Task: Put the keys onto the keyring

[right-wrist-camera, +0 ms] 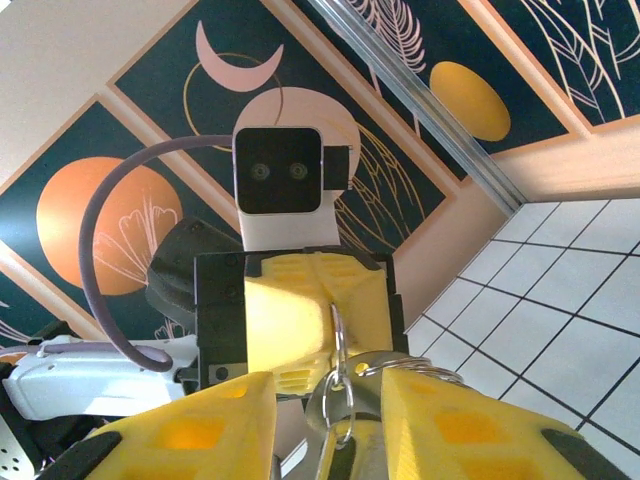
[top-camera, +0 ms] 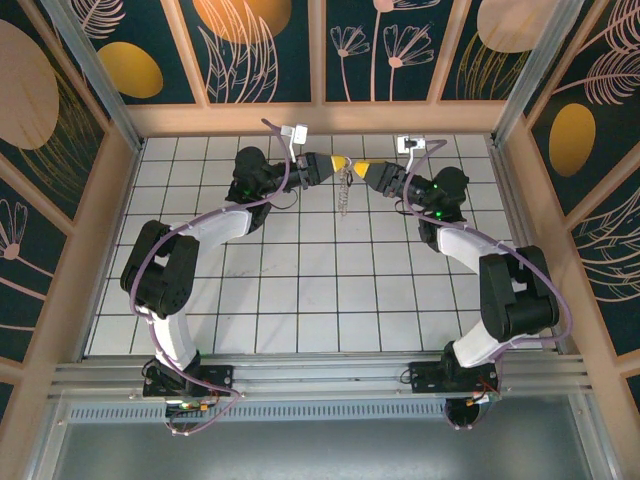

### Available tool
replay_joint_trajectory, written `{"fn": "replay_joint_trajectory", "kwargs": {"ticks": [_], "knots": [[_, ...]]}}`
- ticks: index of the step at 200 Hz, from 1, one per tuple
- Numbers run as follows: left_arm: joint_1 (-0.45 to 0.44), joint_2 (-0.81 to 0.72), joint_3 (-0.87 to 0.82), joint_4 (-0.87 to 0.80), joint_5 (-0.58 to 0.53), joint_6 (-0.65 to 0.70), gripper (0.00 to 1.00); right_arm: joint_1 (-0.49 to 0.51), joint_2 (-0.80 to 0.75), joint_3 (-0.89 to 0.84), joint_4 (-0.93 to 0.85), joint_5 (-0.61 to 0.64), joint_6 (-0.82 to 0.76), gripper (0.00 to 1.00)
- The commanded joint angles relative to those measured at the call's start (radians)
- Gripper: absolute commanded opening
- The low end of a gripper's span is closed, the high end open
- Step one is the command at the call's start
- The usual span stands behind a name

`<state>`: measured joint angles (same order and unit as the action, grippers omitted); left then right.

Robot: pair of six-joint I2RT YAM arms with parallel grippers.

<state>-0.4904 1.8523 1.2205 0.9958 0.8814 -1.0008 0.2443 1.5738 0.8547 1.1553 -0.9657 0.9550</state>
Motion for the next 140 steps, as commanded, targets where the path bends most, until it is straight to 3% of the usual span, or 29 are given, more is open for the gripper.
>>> {"fn": "replay_joint_trajectory", "kwargs": {"ticks": [1, 38, 94, 140], "knots": [[-0.007, -0.036, 0.013, 0.067, -0.002, -0.014, 0.00, 0.006, 0.013, 0.017, 0.034, -0.001, -0.018, 0.32], [-0.008, -0.039, 0.014, 0.067, -0.004, -0.012, 0.00, 0.006, 0.021, 0.017, 0.042, -0.005, -0.014, 0.30], [-0.010, -0.032, 0.024, 0.064, -0.008, -0.010, 0.00, 0.011, 0.015, 0.014, 0.053, -0.022, -0.012, 0.00], [-0.010, -0.029, 0.030, 0.061, -0.011, -0.009, 0.00, 0.013, 0.007, 0.003, 0.065, -0.029, -0.007, 0.00]]}}
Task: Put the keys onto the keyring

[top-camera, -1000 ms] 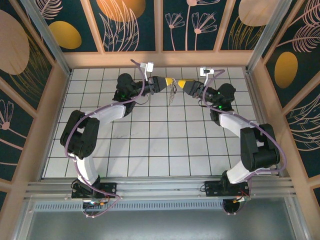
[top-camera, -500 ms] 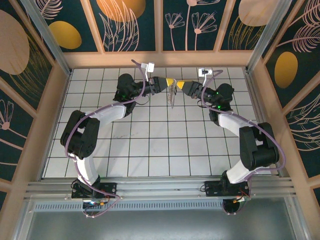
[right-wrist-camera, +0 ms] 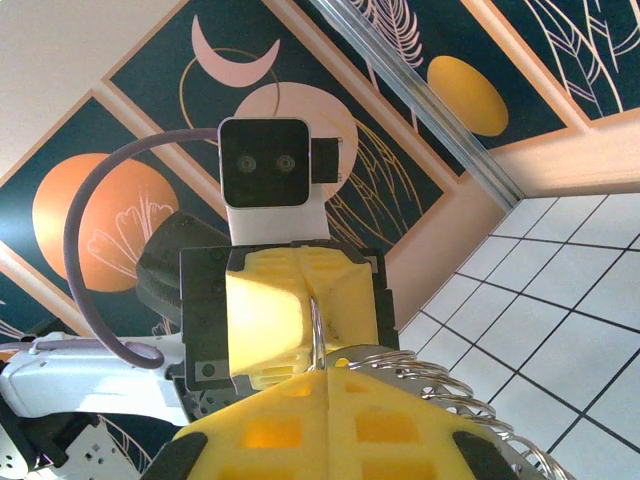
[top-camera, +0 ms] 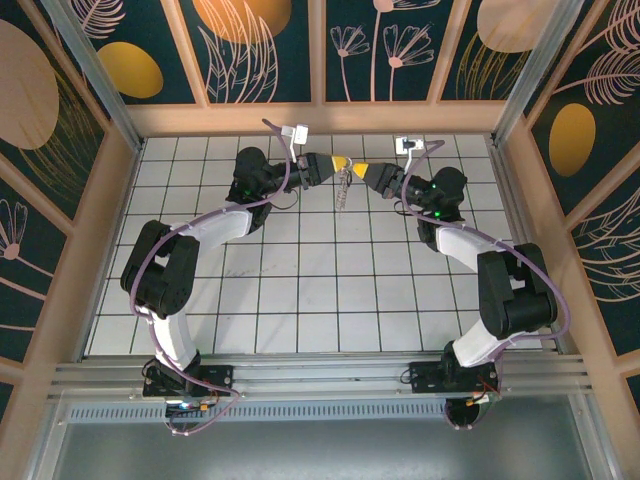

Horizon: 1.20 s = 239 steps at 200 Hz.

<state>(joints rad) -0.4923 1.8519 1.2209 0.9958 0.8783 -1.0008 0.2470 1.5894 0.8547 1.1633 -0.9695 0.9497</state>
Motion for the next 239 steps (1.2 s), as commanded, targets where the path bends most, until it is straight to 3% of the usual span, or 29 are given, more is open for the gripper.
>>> {"fn": "replay_joint_trajectory", "kwargs": {"ticks": [1, 126, 239], "knots": [[-0.008, -0.028, 0.029, 0.060, -0.008, -0.009, 0.00, 0.010, -0.009, 0.003, 0.058, -0.026, -0.002, 0.00], [-0.009, -0.027, 0.034, 0.063, -0.018, -0.009, 0.00, 0.050, -0.011, -0.013, -0.022, -0.035, -0.079, 0.00], [-0.012, -0.035, 0.022, 0.088, -0.022, -0.021, 0.00, 0.068, 0.034, -0.014, 0.023, -0.029, -0.047, 0.00]]}}
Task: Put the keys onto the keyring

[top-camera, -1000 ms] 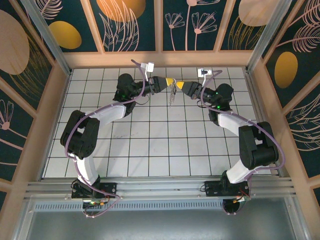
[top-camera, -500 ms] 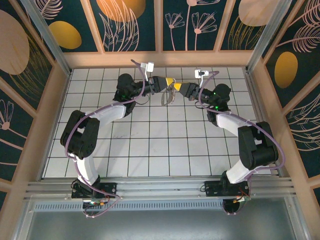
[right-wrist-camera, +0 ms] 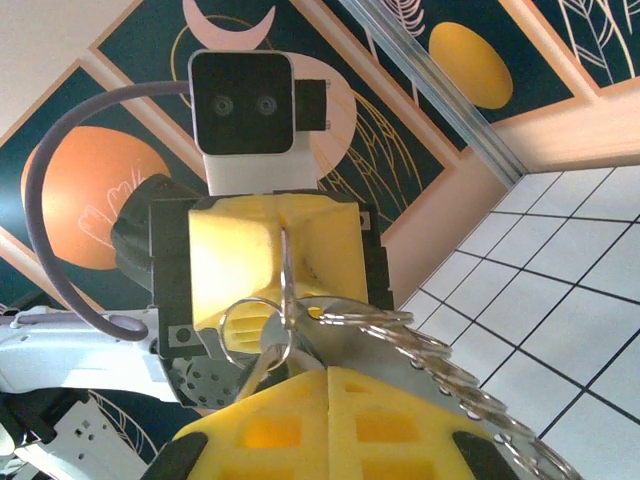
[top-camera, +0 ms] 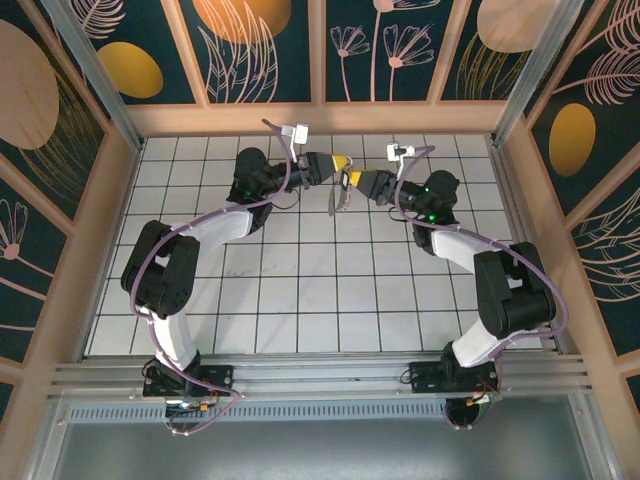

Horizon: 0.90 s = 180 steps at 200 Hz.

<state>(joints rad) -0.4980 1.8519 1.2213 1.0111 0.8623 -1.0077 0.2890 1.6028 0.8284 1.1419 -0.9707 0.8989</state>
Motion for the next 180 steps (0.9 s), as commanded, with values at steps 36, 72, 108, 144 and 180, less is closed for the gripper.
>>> {"fn": "replay_joint_trajectory", "kwargs": {"ticks": [36, 72, 108, 144, 180], "knots": [[-0.007, -0.036, 0.021, 0.071, -0.006, -0.012, 0.00, -0.012, -0.009, -0.028, 0.015, 0.000, -0.025, 0.00], [-0.007, -0.034, 0.025, 0.073, -0.005, -0.014, 0.00, -0.087, -0.039, -0.108, 0.127, 0.034, 0.056, 0.00], [-0.008, -0.032, 0.027, 0.073, -0.002, -0.014, 0.00, -0.081, -0.038, -0.102, 0.212, 0.044, 0.121, 0.19], [-0.009, -0.034, 0.026, 0.073, -0.001, -0.014, 0.00, -0.061, -0.040, -0.073, 0.234, 0.054, 0.140, 0.27], [-0.010, -0.034, 0.027, 0.073, 0.000, -0.015, 0.00, -0.050, -0.037, -0.051, 0.239, 0.069, 0.147, 0.28]]}}
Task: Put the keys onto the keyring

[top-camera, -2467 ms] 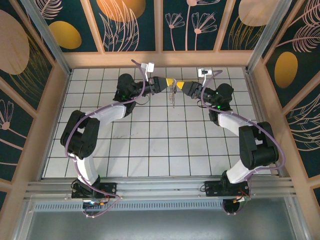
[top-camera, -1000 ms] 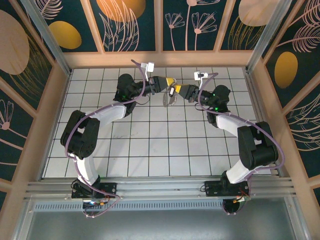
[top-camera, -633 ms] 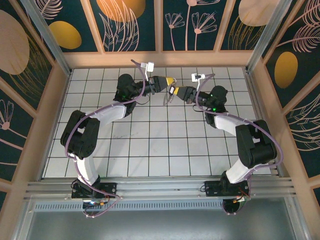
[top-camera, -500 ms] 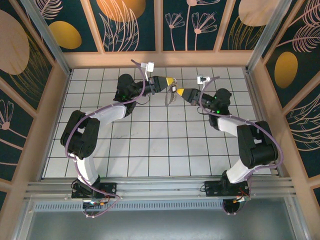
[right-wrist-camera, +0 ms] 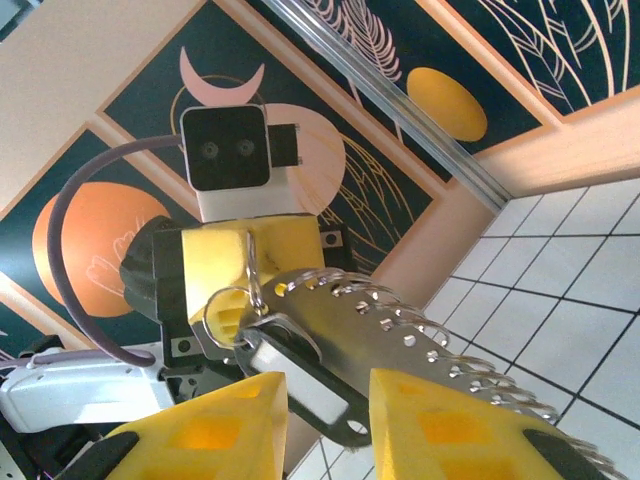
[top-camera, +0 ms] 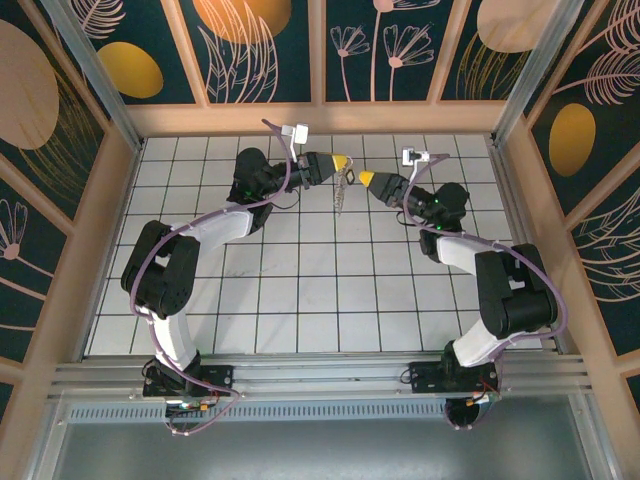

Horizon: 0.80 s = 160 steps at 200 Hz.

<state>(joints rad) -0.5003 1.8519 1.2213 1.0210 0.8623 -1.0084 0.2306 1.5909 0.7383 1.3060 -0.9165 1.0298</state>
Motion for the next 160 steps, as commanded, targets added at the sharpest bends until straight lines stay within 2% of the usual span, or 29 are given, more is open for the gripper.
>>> {"fn": "replay_joint_trajectory", "kwargs": {"ticks": [1, 40, 93, 160], "knots": [[-0.008, -0.033, 0.027, 0.063, 0.000, -0.014, 0.00, 0.009, -0.025, 0.039, 0.076, 0.015, 0.017, 0.28], [-0.011, -0.027, 0.030, 0.063, -0.002, -0.014, 0.00, 0.046, -0.020, 0.047, 0.096, 0.022, 0.026, 0.27], [-0.012, -0.025, 0.032, 0.064, -0.003, -0.014, 0.00, 0.118, 0.003, 0.078, -0.033, 0.012, -0.068, 0.24], [-0.012, -0.032, 0.027, 0.064, -0.012, -0.011, 0.00, 0.080, -0.020, 0.008, -0.112, -0.003, -0.126, 0.23]]}}
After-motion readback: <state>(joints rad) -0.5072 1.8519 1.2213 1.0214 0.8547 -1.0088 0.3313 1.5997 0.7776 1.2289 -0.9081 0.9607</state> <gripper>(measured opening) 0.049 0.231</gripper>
